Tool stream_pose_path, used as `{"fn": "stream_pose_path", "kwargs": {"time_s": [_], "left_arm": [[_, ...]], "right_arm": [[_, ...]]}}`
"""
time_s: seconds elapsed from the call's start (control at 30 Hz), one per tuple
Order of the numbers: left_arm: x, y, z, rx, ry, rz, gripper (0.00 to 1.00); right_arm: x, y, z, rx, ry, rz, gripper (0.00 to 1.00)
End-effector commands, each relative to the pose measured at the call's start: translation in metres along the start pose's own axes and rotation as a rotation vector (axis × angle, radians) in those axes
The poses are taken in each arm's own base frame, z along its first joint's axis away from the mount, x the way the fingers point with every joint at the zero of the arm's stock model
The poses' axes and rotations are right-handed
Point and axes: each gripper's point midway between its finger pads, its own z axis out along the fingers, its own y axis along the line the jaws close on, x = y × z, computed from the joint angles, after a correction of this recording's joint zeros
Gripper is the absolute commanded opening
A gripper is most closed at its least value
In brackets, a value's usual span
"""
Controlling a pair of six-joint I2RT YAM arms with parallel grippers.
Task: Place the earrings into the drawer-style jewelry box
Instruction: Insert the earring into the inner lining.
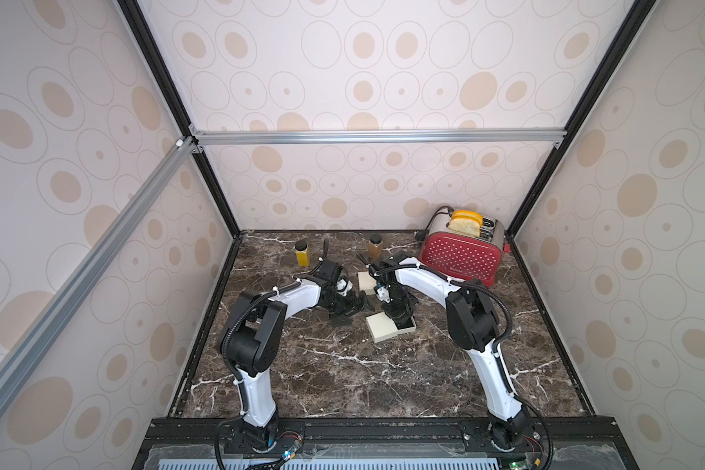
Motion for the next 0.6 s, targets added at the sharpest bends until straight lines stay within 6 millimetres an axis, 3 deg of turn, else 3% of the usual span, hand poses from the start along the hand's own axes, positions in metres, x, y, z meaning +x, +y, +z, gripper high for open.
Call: {"fn": "stream_pose_path", "kwargs": {"time_s": [0.0, 0.2, 0.57], "left_arm": [[0.0, -0.011, -0.01, 0.023, -0.019, 0.035, 0.99], [0.0, -0.013, -0.01, 0.027, -0.022, 0.039, 0.99], [0.001, -0.013, -0.009, 0.031, -0.02, 0.036, 0.99]], "right_arm": [[-0.002, 0.01, 0.003, -0.036, 0.001, 0.008, 0.07], [0.002, 0.012, -0.01, -0.041, -0.028, 0.007, 0.22], [0.007, 0.017, -0.025, -0.038, -0.046, -0.006, 0.33]]}}
